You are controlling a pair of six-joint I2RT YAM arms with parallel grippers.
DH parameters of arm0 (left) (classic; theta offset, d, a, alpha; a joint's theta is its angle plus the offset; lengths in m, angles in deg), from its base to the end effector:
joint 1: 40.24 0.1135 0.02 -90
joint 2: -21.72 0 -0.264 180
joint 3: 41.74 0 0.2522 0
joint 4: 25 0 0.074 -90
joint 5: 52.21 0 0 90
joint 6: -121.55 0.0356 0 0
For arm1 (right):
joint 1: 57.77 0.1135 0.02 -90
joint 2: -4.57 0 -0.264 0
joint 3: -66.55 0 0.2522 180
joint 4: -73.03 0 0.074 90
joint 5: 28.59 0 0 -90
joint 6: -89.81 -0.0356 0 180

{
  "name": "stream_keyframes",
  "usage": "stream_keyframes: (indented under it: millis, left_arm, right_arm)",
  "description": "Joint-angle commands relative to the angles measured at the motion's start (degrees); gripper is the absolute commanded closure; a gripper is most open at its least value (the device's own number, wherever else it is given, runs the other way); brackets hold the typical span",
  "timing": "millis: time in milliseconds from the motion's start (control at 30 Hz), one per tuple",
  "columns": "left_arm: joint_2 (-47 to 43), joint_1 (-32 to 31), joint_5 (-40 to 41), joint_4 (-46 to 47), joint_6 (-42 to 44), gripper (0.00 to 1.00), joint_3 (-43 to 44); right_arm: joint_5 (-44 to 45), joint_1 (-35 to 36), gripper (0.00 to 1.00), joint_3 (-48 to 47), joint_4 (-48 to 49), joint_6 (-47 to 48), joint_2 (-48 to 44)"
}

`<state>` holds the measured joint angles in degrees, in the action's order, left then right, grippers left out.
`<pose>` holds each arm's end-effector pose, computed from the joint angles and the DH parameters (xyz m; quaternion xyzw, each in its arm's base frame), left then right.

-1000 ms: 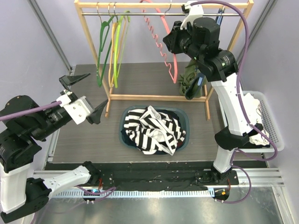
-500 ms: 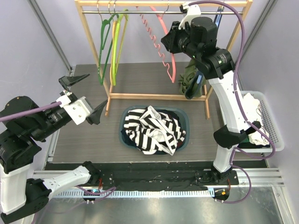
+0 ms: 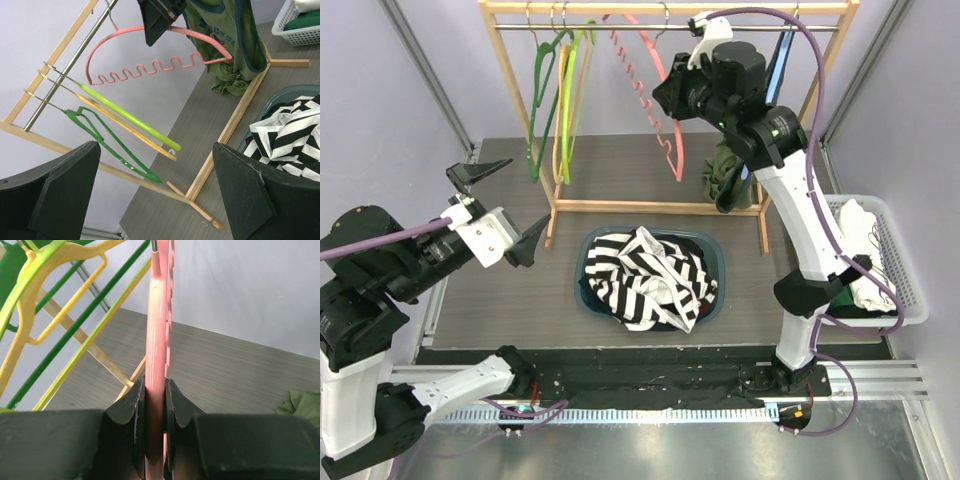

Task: Remove the tank top from the hanger
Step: Place the hanger at the clothesline.

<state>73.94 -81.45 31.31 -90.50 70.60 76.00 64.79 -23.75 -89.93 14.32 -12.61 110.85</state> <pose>0.0516 -0.0506 0.5517 0.4855 0.5139 -0.0533 0.7052 0.3027 0.2018 0.5445 -0.1230 0.7475 0.2367 0.6084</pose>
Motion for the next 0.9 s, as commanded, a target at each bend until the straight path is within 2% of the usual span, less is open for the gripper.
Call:
stream_keyframes:
  millis: [0,467,700,867]
  left_arm:
    - [-0.2,0.43,-0.82,0.68,-0.64,0.0,-0.01]
    - [0.15,0.69,-0.99,0.95,-1.25,0.0,-0.1]
    - [1.03,1.13,-1.43,1.21,-1.69,0.0,0.52]
    - [1.47,1.31,-1.69,1.3,-2.04,0.0,0.69]
  right_arm:
    - [2.68,3.59,0.99,-4.23,-0.05,1.09,3.75]
    - [10.86,9.66,0.99,-7.05,4.16,4.43,6.92]
    - [16.39,15.72,0.99,-9.07,6.1,6.36,10.88]
    - [19.3,16.78,0.99,-7.5,6.36,7.06,9.66]
